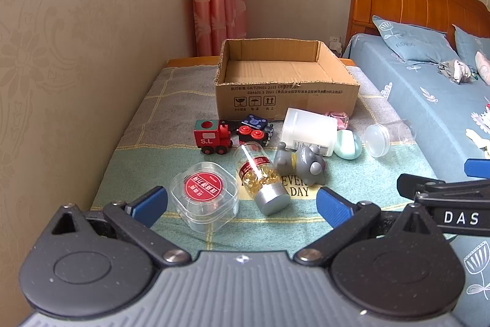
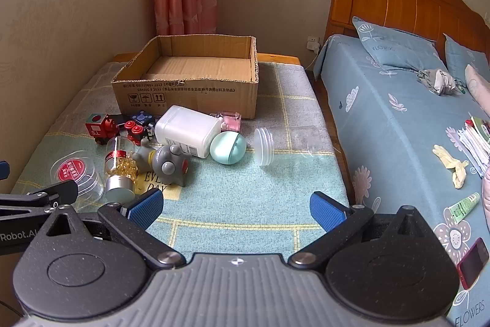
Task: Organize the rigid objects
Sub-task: 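Move both tools toward the clear red-lidded case and clear jar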
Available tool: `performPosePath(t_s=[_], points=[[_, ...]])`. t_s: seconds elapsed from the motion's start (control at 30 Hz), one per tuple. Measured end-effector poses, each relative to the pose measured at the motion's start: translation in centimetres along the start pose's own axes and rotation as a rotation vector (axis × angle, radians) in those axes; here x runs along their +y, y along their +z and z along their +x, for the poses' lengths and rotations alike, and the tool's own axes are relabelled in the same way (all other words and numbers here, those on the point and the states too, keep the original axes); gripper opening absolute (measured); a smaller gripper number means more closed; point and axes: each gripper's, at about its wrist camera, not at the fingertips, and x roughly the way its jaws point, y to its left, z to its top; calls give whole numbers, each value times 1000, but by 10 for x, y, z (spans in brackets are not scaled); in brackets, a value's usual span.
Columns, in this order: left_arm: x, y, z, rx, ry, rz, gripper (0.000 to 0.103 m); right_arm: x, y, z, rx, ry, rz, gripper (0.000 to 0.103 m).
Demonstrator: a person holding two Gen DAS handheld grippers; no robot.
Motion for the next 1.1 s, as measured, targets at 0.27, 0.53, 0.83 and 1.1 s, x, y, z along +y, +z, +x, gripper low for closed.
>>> performPosePath(t_s=[0.27,0.53,0.83,1.1], points=[[0,-1,0,-1,0,-1,102,0,0,-1,-3,0,0,103],[-1,0,0,-4,0,-1,102,-1,1,-1,-5,-1,0,103],[-1,0,0,-4,-1,-1,102,-1,1,-3,-9,-4,-4,103],[1,2,2,-16,-18,0,102,1,3,-1,-23,2,-12,103]])
